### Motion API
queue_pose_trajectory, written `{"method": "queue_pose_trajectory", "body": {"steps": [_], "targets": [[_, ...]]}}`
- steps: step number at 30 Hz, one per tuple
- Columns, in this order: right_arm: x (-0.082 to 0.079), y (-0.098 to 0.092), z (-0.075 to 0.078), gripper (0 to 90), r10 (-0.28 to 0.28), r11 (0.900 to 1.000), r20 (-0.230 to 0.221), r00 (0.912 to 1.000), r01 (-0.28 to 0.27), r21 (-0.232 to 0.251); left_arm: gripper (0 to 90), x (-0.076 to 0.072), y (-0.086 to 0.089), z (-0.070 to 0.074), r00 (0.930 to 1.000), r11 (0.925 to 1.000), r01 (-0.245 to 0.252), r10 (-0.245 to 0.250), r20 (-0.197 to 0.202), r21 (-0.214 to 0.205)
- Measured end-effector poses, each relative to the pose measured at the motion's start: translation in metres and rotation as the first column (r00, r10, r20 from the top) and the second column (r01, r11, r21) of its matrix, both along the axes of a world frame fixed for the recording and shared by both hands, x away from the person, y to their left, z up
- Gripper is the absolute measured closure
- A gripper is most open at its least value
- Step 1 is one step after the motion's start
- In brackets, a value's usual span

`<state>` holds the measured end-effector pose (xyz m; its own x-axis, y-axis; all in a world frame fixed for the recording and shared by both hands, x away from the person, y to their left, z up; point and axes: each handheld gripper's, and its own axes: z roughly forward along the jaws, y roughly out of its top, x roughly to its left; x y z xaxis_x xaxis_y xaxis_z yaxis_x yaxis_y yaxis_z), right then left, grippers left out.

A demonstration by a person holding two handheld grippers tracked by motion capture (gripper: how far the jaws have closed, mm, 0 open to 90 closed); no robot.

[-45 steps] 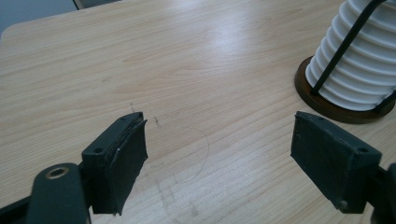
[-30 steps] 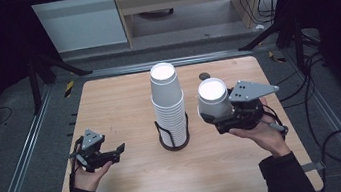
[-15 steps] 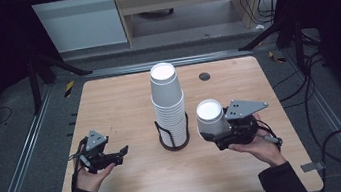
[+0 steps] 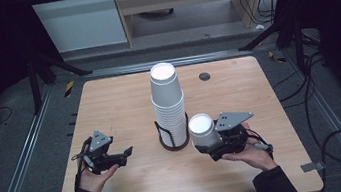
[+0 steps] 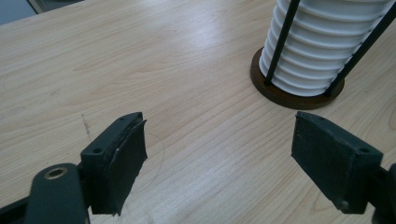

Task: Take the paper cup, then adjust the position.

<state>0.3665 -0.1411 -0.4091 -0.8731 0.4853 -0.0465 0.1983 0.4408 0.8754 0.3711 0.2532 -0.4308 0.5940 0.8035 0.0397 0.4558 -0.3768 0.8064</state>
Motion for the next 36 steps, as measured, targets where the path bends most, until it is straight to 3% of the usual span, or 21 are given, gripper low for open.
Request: {"method": "queue_pose_trajectory", "body": {"steps": [8,16,25,36], "targets": [[0.001,0.017,-0.007,15.1,0.057,0.998,-0.017,0.9982,-0.058,-0.025,17.1,-0.003,-0.004,0.003,0.9996,0.9995,0.029,-0.029,0.008,-0.009],[0.005,0.036,-0.017,15.1,0.146,0.9861,-0.054,0.9879,-0.149,-0.073,16.0,-0.006,-0.01,0.004,0.9958,0.9957,0.091,-0.091,0.012,-0.017],[0.008,0.047,-0.026,15.1,0.199,0.973,-0.095,0.9755,-0.208,-0.1,15.7,-0.013,-0.023,0.009,0.9802,0.9801,0.198,-0.198,0.014,-0.013],[0.01,0.056,-0.025,15.1,0.24,0.9535,-0.111,0.9643,-0.256,-0.159,15.4,-0.021,-0.037,0.014,0.953,0.9526,0.303,-0.303,0.003,-0.03]]}}
